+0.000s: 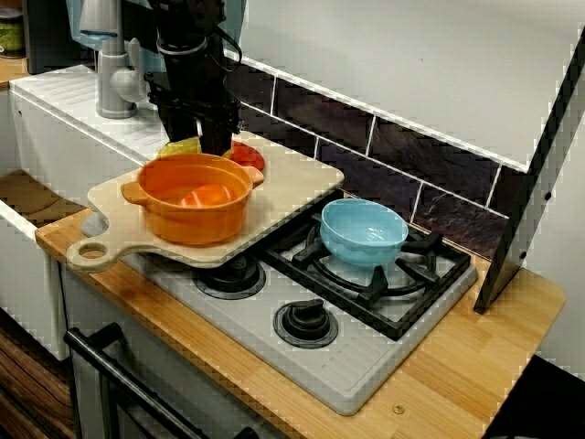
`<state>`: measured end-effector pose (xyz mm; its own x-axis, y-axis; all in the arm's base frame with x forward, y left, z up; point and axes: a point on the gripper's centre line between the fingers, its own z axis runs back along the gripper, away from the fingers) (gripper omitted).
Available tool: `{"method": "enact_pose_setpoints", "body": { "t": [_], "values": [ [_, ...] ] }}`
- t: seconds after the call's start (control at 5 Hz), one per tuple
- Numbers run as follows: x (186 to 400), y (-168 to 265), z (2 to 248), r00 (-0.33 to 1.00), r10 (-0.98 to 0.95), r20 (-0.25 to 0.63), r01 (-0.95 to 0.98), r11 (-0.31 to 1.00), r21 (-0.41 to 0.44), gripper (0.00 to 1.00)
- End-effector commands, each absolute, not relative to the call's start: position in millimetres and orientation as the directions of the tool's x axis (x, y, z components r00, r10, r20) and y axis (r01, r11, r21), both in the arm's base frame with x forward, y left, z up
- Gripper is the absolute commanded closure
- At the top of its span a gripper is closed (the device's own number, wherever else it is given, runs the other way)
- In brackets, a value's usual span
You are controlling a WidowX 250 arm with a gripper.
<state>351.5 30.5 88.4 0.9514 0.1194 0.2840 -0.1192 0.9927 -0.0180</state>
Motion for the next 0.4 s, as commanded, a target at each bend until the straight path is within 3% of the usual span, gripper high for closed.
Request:
{"method": "enact_pose_setpoints", "body": {
  "t": [0.0,0.2],
  "values": [
    [347.5,37.9,111.5,0.932,0.112,0.344,-0.107,0.994,-0.034,1.00],
    [347.1,38.2,114.6,0.932,0.110,0.346,-0.102,0.994,-0.041,1.00]
  ]
}}
